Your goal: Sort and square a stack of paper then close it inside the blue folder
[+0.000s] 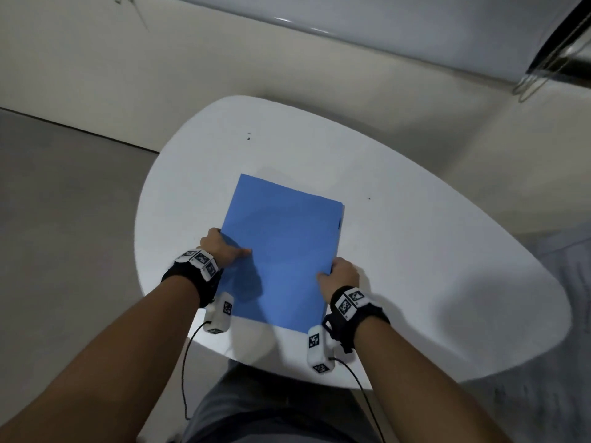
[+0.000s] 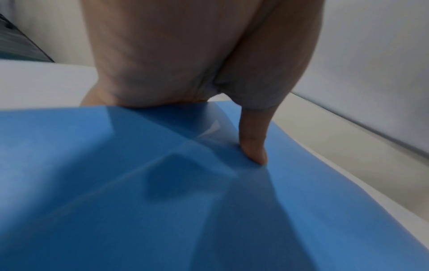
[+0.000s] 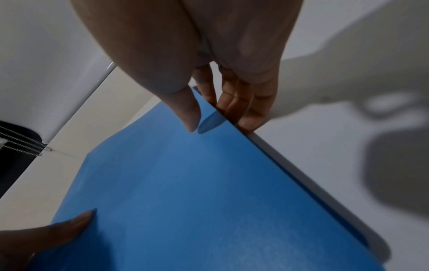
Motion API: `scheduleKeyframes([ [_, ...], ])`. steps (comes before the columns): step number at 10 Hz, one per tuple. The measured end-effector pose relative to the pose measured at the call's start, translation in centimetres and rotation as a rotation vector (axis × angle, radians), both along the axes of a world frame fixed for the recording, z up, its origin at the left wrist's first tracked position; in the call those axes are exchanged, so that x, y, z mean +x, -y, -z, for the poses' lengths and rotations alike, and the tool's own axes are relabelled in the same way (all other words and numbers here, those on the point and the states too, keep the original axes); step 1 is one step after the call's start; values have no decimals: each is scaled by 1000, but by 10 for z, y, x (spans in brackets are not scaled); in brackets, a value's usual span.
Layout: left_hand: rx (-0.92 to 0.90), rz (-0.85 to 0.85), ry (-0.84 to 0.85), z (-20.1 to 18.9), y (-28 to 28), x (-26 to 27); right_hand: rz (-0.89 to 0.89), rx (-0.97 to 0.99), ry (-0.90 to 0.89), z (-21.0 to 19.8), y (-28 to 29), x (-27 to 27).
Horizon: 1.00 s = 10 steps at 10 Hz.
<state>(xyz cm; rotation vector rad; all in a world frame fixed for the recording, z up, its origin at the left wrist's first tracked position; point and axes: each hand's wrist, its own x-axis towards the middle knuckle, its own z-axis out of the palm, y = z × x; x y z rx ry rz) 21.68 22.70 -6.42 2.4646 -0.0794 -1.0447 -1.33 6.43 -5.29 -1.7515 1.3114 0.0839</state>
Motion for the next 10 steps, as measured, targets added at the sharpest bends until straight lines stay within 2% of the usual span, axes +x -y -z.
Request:
scheduleKeyframes([
  [2,3,-49,52,-4,-56,67,-72,101,114,-3,-41,77],
  [3,-24,-31,62,13,-78,109,-91,134,132,-4,-54,107],
  [5,-108,44,130,-17,-87,130,-58,135,69,5,-77,141],
  [7,-93,102,161,-17,-86,132,-20,135,58,3,-85,141],
  [8,-62,123,182,-21,-84,132,6,256,102,-2,-80,130],
  [9,16,158,241,-37,-77,124,3,272,114,-19,-62,102],
  [10,114,272,386,-37,-67,94,1,105,126,-37,-36,47],
])
